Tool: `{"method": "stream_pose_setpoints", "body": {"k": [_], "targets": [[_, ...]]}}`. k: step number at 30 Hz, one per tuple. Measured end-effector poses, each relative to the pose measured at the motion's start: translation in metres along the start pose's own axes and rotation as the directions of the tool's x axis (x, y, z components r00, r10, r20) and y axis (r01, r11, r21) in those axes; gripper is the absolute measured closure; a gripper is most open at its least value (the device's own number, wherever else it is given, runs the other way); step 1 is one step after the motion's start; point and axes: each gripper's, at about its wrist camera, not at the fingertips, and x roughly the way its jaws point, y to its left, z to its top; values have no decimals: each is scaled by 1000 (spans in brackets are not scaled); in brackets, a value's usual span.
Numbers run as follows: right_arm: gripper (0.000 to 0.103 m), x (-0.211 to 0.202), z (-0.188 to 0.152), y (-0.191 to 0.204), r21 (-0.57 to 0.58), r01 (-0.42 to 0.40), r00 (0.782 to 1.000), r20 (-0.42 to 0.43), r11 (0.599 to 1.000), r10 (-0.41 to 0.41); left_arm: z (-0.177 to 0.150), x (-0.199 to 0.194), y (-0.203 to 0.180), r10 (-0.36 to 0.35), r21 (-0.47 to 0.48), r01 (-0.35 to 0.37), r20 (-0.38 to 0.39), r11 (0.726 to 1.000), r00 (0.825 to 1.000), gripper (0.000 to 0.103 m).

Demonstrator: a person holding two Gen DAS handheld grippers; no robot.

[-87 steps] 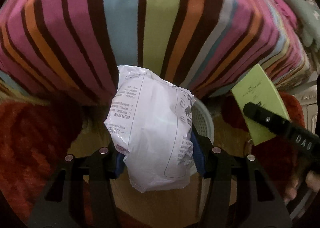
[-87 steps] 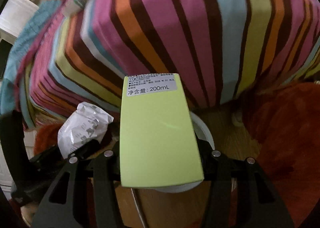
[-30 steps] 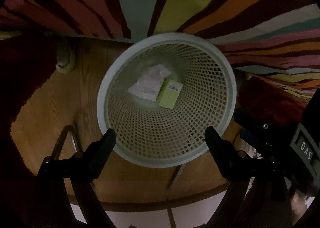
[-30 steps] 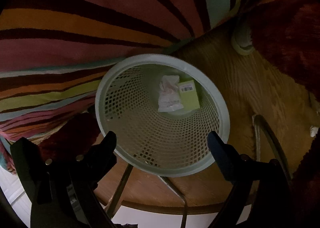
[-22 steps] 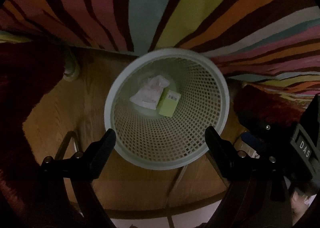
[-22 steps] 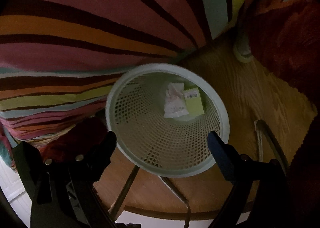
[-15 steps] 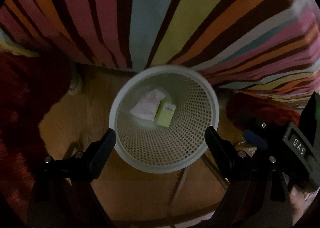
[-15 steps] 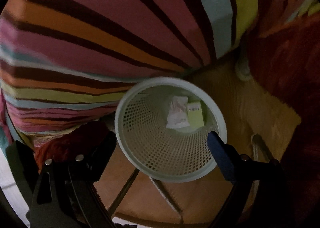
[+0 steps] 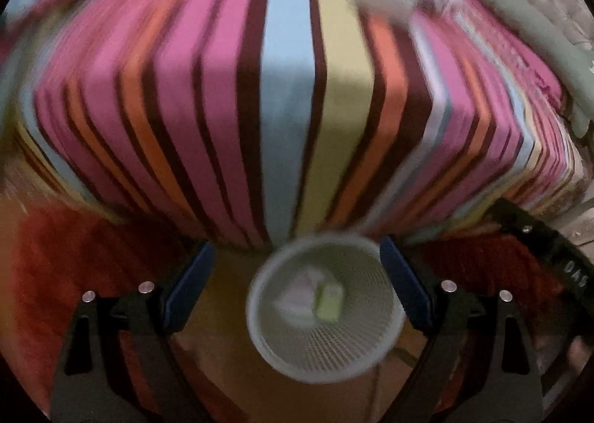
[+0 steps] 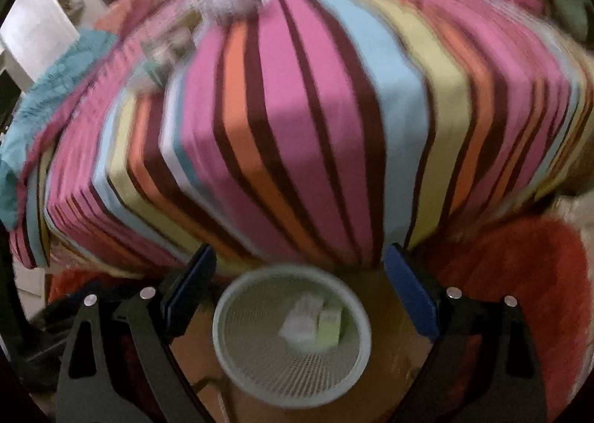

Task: Collect trash
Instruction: 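Move both tools back toward the items on the bed, then grasp the green tissue pack with left tool while right tool grasps paper ball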

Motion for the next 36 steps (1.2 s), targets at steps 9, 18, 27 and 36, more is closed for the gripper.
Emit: {"method": "stream_pose_setpoints", "body": {"k": [9, 18, 27, 36], "targets": [[15, -47, 39, 3, -81, -44, 975, 215, 996, 60, 39, -41, -14, -4, 54, -5, 176, 999, 984, 15], [15, -35, 77, 15, -103, -69, 969, 231, 992, 92, 72, -44, -28, -27, 90, 9, 205, 996, 978, 15], [15, -21, 116, 31, -155, -87, 969, 214, 984, 120, 112, -25, -45, -45, 111, 25, 188, 994, 981, 15], [15, 12, 158, 46, -218, -96, 980, 149, 971, 130, 144, 5, -56, -36, 113, 20, 142, 993, 989, 15]]}}
